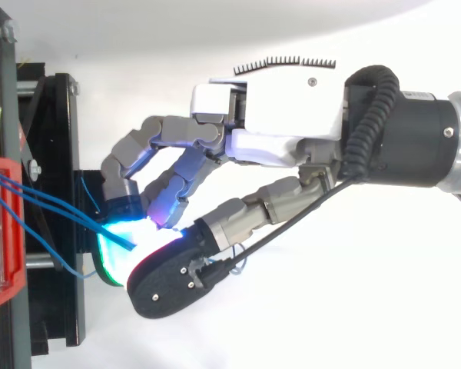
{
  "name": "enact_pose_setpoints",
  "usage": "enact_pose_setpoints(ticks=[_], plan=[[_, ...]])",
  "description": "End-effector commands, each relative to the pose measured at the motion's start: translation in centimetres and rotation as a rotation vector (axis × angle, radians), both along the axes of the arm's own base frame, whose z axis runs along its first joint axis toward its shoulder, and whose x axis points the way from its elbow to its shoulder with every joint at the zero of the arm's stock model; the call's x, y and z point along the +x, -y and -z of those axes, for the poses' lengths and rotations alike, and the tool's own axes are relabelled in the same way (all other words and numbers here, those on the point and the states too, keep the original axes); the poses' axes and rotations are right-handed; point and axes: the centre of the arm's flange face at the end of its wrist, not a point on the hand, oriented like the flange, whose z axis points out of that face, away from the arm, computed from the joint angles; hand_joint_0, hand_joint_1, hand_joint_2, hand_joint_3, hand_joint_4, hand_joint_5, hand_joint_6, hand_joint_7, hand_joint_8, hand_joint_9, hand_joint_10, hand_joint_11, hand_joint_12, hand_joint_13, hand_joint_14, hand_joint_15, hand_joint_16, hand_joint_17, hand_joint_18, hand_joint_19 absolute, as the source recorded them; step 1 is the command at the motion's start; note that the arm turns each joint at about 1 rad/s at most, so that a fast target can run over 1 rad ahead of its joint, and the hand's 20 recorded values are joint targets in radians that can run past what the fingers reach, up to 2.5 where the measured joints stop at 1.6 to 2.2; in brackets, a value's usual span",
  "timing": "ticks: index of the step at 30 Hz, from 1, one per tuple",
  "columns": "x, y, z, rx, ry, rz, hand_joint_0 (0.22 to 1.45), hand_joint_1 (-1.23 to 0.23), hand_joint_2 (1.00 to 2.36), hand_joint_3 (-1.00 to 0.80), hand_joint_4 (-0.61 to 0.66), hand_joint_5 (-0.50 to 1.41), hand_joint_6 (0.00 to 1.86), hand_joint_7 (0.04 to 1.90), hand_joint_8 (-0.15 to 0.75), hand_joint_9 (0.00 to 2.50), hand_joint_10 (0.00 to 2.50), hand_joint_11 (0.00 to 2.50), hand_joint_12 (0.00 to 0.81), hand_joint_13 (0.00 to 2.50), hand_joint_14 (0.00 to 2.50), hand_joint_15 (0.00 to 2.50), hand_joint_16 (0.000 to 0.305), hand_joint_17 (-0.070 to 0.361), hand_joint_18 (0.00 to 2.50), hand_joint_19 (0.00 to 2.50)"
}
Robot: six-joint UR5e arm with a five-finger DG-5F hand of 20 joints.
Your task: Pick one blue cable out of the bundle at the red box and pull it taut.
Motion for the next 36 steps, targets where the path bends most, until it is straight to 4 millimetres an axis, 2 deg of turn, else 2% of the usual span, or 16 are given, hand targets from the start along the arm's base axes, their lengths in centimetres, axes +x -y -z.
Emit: enact_pose_setpoints(ticks=[1, 7, 14, 20, 24, 27, 32, 36], plan=[[-0.02, 0.03, -0.05, -0.001, 0.000, 0.000, 0.64, -0.82, 1.01, -0.29, 0.06, -0.16, 0.91, 1.06, 0.267, 1.06, 0.01, 1.43, 0.334, 0.73, 0.02, 0.48, 0.050, 0.113, 0.54, 0.41], [0.00, 0.02, 0.06, -0.001, -0.002, 0.000, 0.74, -0.89, 1.00, -0.50, -0.02, -0.16, 0.91, 1.05, 0.268, 1.02, 0.01, 1.42, 0.328, 0.72, 0.02, 0.46, 0.050, 0.113, 0.55, 0.36], [0.01, -0.09, 0.06, -0.001, -0.002, -0.001, 0.74, -0.89, 1.00, -0.50, -0.04, -0.17, 0.91, 1.06, 0.267, 1.06, 0.01, 1.45, 0.324, 0.71, 0.02, 0.46, 0.050, 0.112, 0.55, 0.36], [0.00, 0.02, 0.06, 0.001, -0.002, 0.000, 0.77, -0.90, 1.00, -0.50, -0.11, -0.17, 0.92, 1.03, 0.243, 1.05, 0.01, 1.45, 0.324, 0.72, 0.02, 0.45, 0.050, 0.112, 0.55, 0.33], [0.00, 0.02, 0.06, 0.002, -0.002, 0.000, 0.79, -0.93, 1.00, -0.50, -0.07, -0.19, 0.93, 1.03, 0.203, 0.99, 0.01, 1.43, 0.316, 0.70, 0.02, 0.44, 0.049, 0.111, 0.56, 0.30], [-0.02, 0.03, -0.05, 0.002, 0.000, 0.000, 0.77, -0.95, 1.00, -0.50, -0.04, -0.20, 0.93, 0.98, 0.202, 0.94, 0.01, 1.41, 0.314, 0.68, 0.02, 0.44, 0.049, 0.111, 0.56, 0.29], [-0.02, 0.03, -0.05, -0.001, 0.000, 0.000, 0.64, -1.03, 1.00, -0.50, 0.01, -0.22, 0.93, 0.95, 0.218, 0.88, 0.00, 1.43, 0.318, 0.65, 0.02, 0.46, 0.050, 0.112, 0.53, 0.31], [-0.01, -0.09, -0.05, -0.001, 0.000, -0.001, 0.59, -1.01, 1.00, -0.50, 0.02, -0.22, 0.93, 0.93, 0.237, 0.90, 0.00, 1.43, 0.323, 0.65, 0.02, 0.47, 0.051, 0.115, 0.51, 0.34]])
